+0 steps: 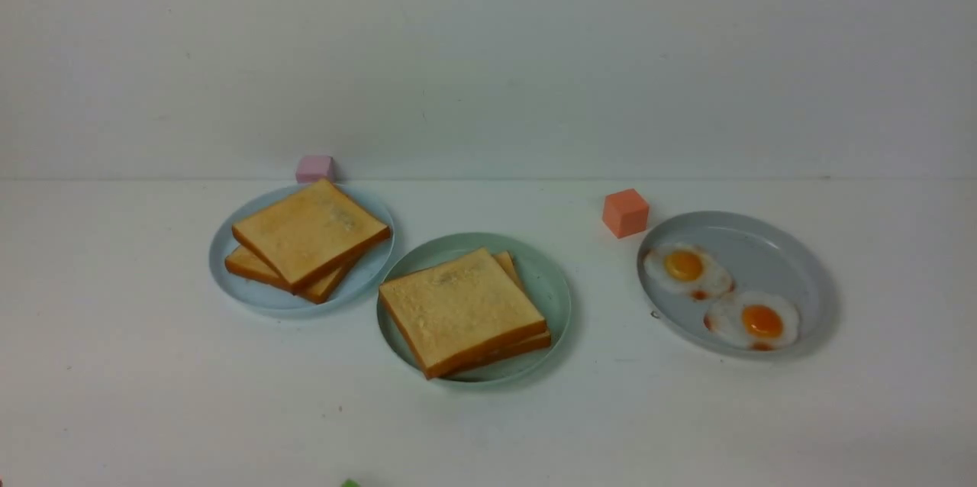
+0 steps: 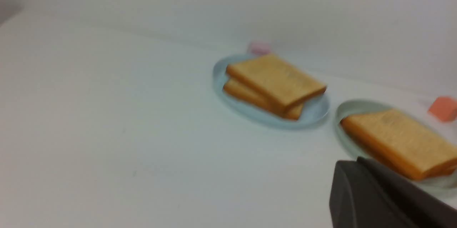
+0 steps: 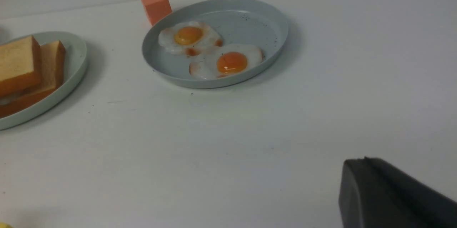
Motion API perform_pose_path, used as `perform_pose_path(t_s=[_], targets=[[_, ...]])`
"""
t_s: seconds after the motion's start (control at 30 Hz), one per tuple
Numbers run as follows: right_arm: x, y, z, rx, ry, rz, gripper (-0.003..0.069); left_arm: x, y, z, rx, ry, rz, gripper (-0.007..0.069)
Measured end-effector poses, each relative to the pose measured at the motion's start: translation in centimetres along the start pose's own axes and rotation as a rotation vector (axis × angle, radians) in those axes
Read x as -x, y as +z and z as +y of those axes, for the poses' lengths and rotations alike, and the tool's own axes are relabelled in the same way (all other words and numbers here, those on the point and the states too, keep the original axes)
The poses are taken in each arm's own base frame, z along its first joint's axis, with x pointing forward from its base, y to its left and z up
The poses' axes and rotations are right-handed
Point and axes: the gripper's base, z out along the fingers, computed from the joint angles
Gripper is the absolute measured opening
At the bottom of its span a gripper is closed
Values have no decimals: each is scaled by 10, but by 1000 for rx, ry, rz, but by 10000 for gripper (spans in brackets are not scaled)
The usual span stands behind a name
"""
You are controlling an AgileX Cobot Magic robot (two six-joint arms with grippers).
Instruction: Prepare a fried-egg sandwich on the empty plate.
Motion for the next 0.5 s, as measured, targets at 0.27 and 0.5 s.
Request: perform_pose_path(t_s=[0.27,0.5], targets=[[0,0,0,-1,-1,-2,14,-29,6,8,38,-59,139,-13],[0,0,0,-1,-1,-2,14,-29,6,8,38,-61,139,-13]])
